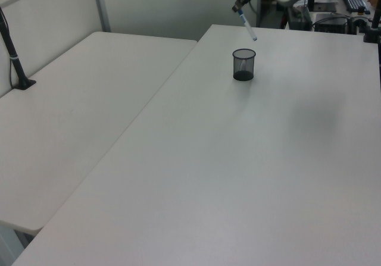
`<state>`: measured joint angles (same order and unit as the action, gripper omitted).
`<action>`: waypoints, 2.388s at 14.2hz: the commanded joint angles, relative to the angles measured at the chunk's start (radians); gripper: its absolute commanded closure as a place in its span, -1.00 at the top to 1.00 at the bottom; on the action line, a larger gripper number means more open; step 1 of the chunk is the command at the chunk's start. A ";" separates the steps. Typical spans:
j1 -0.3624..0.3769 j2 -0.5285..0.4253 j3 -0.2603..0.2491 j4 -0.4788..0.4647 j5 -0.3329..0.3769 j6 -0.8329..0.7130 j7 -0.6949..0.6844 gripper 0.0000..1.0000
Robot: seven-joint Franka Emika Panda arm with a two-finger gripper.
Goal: Remove the marker
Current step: 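Lift the marker up out of the cup and move it away, then lower the marker onto the table and open the gripper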
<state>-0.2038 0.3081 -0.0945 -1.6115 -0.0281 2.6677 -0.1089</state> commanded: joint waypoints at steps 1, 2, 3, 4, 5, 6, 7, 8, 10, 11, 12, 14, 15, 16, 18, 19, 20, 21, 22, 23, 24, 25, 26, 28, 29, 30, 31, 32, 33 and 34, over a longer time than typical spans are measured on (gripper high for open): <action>0.027 -0.116 0.010 -0.042 0.033 -0.246 0.009 -1.00; 0.049 -0.113 0.025 -0.041 0.033 -0.294 0.014 -1.00; 0.063 -0.107 0.038 -0.042 0.033 -0.342 0.014 -1.00; 0.069 -0.095 0.048 -0.042 0.033 -0.394 0.014 -1.00; 0.075 -0.074 0.070 -0.042 0.033 -0.440 0.017 -1.00; 0.084 -0.043 0.091 -0.042 0.034 -0.489 0.038 -1.00; 0.090 -0.022 0.104 -0.044 0.034 -0.503 0.066 -1.00; 0.096 0.001 0.117 -0.044 0.033 -0.505 0.087 -1.00; 0.118 0.058 0.139 -0.045 0.030 -0.505 0.103 -1.00; 0.132 0.080 0.139 -0.045 0.030 -0.503 0.106 -1.00; 0.139 0.098 0.139 -0.045 0.027 -0.500 0.121 -1.00; 0.161 0.133 0.141 -0.045 0.019 -0.491 0.159 -1.00; 0.162 0.147 0.139 -0.045 0.017 -0.479 0.178 -1.00; 0.164 0.157 0.141 -0.045 0.017 -0.468 0.186 -1.00; 0.170 0.175 0.141 -0.045 0.016 -0.442 0.187 -1.00; 0.170 0.181 0.141 -0.050 0.016 -0.428 0.187 -0.99; 0.170 0.186 0.141 -0.056 0.016 -0.416 0.187 -0.94; 0.173 0.189 0.141 -0.056 0.016 -0.408 0.187 -0.76; 0.175 0.190 0.141 -0.056 0.014 -0.408 0.187 -0.54; 0.176 0.190 0.141 -0.056 0.014 -0.408 0.187 -0.13; 0.178 0.192 0.141 -0.059 0.013 -0.408 0.187 0.00; 0.178 0.190 0.141 -0.056 0.011 -0.408 0.187 0.38; 0.178 0.189 0.141 -0.056 0.011 -0.410 0.189 0.52; 0.178 0.180 0.142 -0.053 0.011 -0.419 0.196 0.61; 0.178 0.168 0.141 -0.051 0.013 -0.422 0.213 0.74; 0.176 0.142 0.141 -0.051 0.013 -0.425 0.236 1.00; 0.176 0.114 0.141 -0.053 0.013 -0.446 0.251 1.00; 0.173 0.068 0.141 -0.045 0.011 -0.507 0.252 1.00; 0.169 0.030 0.141 -0.045 0.011 -0.543 0.252 1.00; 0.167 -0.010 0.141 -0.047 0.013 -0.577 0.252 1.00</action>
<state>-0.0357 0.4406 0.0493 -1.6301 -0.0091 2.2021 0.1126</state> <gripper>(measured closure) 0.000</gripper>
